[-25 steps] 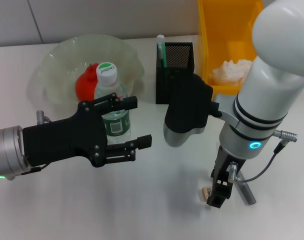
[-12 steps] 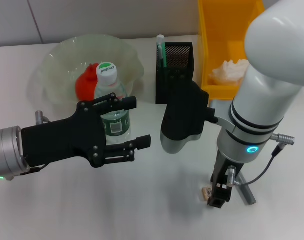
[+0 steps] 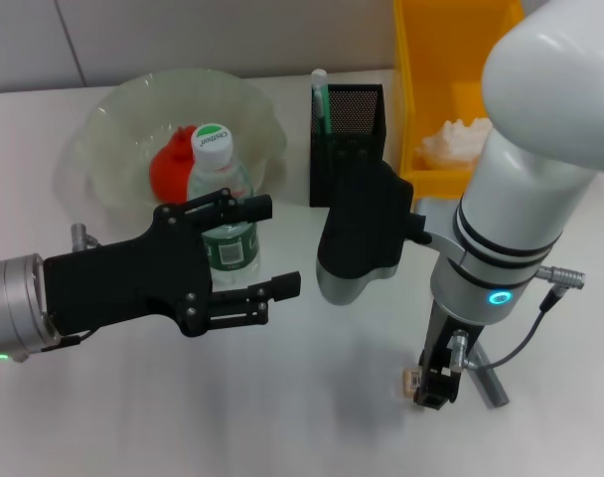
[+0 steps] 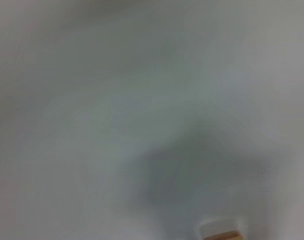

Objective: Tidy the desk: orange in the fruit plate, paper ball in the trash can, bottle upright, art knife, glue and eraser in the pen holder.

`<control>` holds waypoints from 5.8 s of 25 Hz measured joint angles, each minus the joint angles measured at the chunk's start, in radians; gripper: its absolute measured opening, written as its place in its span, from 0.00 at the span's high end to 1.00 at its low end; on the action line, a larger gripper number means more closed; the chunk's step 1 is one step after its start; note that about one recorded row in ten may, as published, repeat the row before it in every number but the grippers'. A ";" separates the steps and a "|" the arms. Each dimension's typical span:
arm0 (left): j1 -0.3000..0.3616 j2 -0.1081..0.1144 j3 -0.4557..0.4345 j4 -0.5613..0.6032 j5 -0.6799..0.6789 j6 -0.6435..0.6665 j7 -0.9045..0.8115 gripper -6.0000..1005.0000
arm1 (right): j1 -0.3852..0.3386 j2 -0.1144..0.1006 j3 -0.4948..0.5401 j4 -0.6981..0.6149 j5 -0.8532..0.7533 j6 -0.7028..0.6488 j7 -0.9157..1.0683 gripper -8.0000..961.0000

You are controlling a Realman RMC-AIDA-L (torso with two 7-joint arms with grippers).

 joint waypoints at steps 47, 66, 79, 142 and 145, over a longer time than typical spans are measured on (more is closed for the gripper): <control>-0.001 0.000 -0.005 0.002 -0.002 0.001 0.012 0.19 | -0.101 -0.005 0.228 -0.177 -0.078 0.168 -0.018 0.73; -0.001 -0.003 -0.004 0.001 -0.010 0.003 0.025 0.19 | -0.272 -0.005 0.490 -0.212 0.174 0.546 -0.195 0.73; -0.009 -0.003 -0.012 0.002 -0.011 0.003 0.026 0.19 | -0.313 -0.009 0.689 0.015 0.688 0.577 -0.658 0.73; -0.029 -0.005 -0.010 -0.004 -0.012 -0.003 0.041 0.19 | -0.003 -0.050 0.889 0.526 0.653 0.635 -0.874 0.39; -0.029 -0.005 -0.011 -0.004 -0.012 -0.004 0.041 0.19 | -0.018 -0.050 0.888 0.497 0.648 0.603 -0.874 0.34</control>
